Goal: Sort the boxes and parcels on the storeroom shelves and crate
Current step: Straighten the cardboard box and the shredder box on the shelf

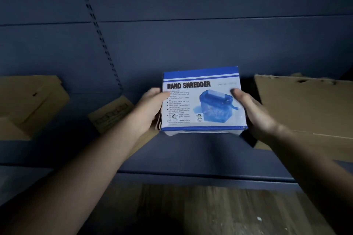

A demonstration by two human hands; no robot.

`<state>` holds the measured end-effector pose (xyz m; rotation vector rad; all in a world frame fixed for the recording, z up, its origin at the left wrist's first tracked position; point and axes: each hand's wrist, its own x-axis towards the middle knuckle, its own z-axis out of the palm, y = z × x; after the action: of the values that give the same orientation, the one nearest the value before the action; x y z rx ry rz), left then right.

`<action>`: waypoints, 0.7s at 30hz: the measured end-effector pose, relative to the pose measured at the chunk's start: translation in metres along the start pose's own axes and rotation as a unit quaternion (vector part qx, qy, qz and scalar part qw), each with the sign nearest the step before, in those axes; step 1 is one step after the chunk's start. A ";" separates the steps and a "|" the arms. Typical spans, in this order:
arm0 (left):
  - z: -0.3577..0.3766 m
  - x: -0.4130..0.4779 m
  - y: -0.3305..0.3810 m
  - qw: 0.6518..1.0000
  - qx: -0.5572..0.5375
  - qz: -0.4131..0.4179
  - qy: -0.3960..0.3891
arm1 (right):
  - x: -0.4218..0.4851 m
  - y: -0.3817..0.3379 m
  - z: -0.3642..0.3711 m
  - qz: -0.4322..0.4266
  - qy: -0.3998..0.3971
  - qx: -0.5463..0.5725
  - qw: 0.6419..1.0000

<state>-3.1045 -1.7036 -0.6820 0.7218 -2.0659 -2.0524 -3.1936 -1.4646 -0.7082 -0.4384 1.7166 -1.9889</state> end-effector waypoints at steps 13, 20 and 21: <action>-0.017 0.007 0.012 0.997 0.075 -0.004 -0.024 | -0.019 -0.008 0.007 0.050 -0.030 -0.054 0.997; -0.009 -0.005 0.014 0.950 0.287 0.073 0.102 | -0.012 -0.022 0.028 -0.028 0.060 -0.090 0.994; -0.003 -0.010 0.016 0.931 0.327 0.103 0.125 | -0.012 -0.023 0.031 -0.040 0.064 -0.103 0.992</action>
<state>-3.0985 -1.7031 -0.6638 0.7540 -2.5325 -1.0778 -3.1707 -1.4816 -0.6799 -0.4634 2.0248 -1.9402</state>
